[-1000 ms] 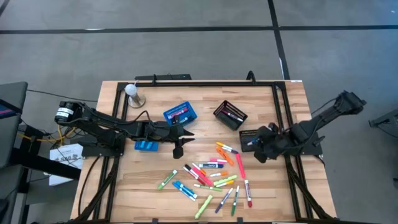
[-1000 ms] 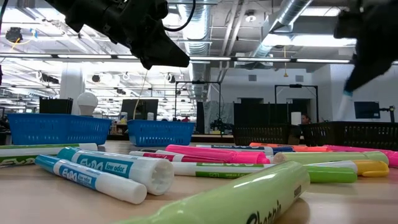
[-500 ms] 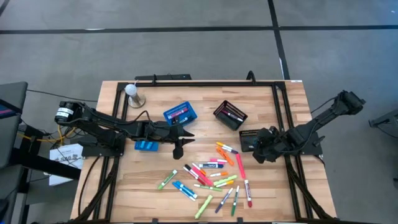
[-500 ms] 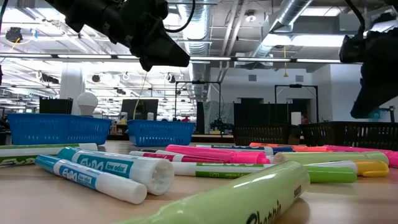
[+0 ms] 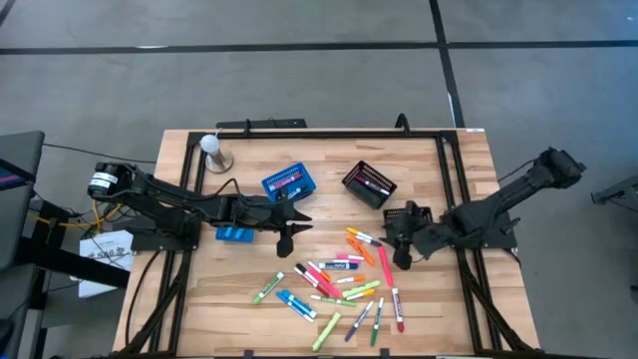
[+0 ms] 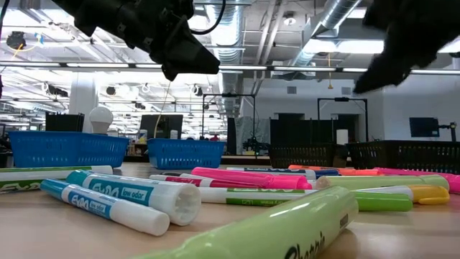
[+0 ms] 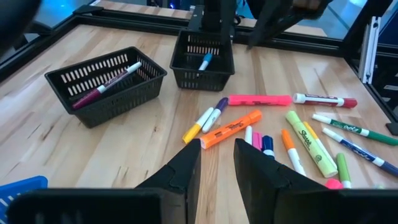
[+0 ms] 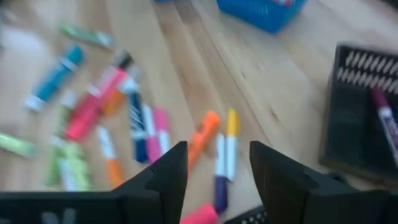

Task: Pick & Place Markers
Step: Put the purple highlighter pen into the bottom black bin, then put the top yellow highlighter pen into the bottom black bin

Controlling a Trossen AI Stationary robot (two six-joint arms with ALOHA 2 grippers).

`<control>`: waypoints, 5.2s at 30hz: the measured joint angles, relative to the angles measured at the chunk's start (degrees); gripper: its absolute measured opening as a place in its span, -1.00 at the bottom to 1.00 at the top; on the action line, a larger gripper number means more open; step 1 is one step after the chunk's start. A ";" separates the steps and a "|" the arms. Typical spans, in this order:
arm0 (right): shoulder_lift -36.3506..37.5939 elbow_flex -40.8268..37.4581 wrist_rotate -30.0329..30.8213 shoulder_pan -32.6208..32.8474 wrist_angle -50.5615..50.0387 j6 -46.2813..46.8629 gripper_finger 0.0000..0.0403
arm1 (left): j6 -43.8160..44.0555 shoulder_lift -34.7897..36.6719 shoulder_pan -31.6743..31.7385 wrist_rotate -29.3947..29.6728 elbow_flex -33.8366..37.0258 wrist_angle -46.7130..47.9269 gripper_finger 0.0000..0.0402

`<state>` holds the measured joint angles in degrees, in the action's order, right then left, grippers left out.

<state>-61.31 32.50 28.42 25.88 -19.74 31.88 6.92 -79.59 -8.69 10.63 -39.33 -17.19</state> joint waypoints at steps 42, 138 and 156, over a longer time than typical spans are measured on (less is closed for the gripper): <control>-22.85 21.84 -22.30 -16.13 -13.70 -14.48 -0.77 | -0.51 0.00 0.00 0.04 0.00 -0.31 -0.54; -6.24 15.22 -13.89 -13.86 -41.06 2.60 -0.88 | 8.59 -2.27 -10.64 4.35 0.00 8.04 -0.34; -3.64 6.43 -16.38 -10.22 -40.85 11.72 -0.56 | 8.41 -2.27 -10.64 4.35 0.00 8.21 -0.37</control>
<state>-64.95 38.94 12.03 15.66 -60.59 43.59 15.33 -81.87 -19.33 14.98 -39.33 -8.98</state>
